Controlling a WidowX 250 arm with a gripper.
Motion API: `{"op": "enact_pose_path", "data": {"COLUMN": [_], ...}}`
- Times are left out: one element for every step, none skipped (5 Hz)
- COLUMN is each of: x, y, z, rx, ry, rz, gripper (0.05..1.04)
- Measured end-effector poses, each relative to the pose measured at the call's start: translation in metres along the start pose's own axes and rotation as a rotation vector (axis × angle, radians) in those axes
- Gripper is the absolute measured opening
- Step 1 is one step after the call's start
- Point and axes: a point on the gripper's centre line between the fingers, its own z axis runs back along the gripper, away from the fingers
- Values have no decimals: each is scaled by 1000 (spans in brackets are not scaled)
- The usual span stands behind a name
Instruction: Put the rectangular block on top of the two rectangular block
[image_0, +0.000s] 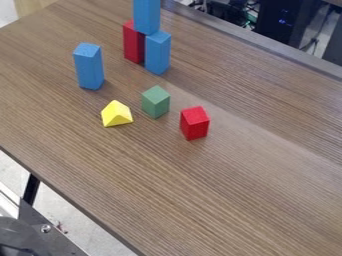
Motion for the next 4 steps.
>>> {"op": "enact_pose_path", "data": {"x": [-3, -40, -67, -71], "y": [0, 9, 37, 41], "z": [-13, -35, -28, -31], "rx": [-9, 10, 34, 31], "ry": [37, 100, 98, 107], "rz": [1, -40, 45, 65], "gripper": [1000, 1000, 1000, 1000]}}
